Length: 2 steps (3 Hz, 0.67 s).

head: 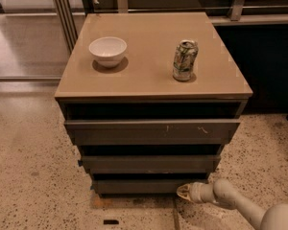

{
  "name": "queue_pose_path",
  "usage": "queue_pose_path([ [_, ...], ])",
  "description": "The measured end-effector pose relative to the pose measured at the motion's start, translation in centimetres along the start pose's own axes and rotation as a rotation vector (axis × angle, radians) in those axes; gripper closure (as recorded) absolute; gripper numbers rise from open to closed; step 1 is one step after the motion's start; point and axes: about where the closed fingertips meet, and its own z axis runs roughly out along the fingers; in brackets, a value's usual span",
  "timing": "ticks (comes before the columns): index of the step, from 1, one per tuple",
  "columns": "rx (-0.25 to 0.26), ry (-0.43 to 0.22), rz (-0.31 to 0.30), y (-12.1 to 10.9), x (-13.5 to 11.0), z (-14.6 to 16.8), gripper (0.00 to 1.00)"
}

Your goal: Close bottom drawer

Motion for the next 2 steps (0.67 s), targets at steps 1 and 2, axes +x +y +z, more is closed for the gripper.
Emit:
queue_pose_path([
  [1,-0.078,0.013,0.031,1.8,-0.7,-1.3,1.0],
  [2,-0.167,0.019,0.076,4.2,-1.8,-3.0,1.0],
])
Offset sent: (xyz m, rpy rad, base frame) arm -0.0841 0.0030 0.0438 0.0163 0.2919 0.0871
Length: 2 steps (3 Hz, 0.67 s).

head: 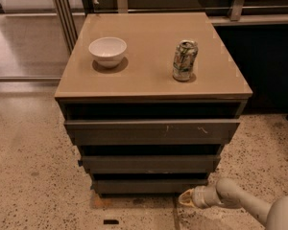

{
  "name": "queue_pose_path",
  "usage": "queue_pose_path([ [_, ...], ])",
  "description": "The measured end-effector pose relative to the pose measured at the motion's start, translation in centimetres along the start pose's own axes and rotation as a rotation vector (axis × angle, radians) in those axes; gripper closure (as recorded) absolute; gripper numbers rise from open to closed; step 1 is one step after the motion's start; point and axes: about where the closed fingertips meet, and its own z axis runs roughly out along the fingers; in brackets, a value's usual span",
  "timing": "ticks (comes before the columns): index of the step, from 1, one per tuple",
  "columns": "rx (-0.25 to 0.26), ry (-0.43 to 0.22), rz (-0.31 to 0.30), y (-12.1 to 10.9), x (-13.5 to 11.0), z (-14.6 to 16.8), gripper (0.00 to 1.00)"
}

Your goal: Close bottom drawer

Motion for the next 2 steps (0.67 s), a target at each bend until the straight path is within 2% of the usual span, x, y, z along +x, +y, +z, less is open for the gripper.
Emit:
queue_pose_path([
  [1,-0.008,-0.001,0.003,0.27,-0.17,0.01,0.81],
  [2,-0.008,-0.001,0.003,0.27,-0.17,0.01,0.58],
])
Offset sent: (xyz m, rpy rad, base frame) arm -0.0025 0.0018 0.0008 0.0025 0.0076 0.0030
